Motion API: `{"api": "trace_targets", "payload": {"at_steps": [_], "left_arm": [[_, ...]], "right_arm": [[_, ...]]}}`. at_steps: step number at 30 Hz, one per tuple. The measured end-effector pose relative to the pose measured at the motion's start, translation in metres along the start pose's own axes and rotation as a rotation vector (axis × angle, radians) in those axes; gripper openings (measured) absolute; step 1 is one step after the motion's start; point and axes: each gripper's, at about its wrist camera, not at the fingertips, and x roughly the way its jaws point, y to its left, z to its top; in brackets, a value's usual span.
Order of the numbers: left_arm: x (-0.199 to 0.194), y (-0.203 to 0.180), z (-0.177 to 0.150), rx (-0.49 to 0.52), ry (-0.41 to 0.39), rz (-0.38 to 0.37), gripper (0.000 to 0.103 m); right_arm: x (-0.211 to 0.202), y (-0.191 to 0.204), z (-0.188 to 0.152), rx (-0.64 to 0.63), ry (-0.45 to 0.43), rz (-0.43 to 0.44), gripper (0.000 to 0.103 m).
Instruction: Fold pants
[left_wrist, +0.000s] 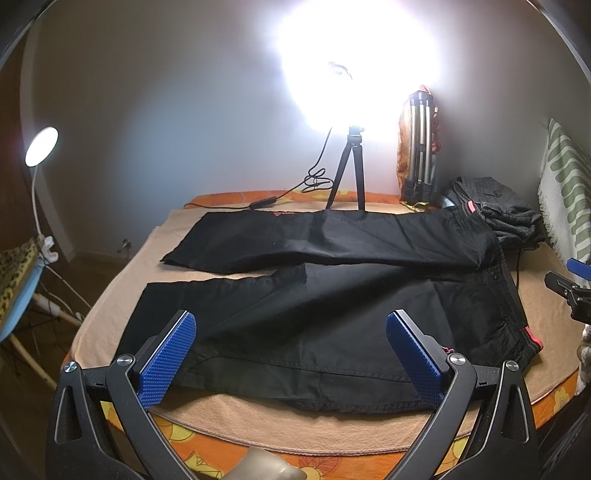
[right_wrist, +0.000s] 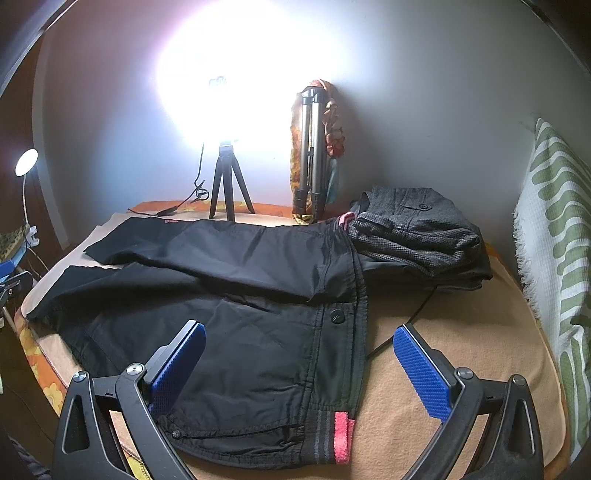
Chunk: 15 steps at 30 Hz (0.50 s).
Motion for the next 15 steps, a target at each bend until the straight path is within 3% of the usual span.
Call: {"api": "trace_targets", "payload": {"at_steps": [15], "left_arm": [[0.0031, 0.0056, 0.0053, -0.003, 0.004, 0.000, 0.103]], "right_arm": [[0.0015, 0.0010, -0.0008, -0.001, 0.002, 0.001, 0.103]]}}
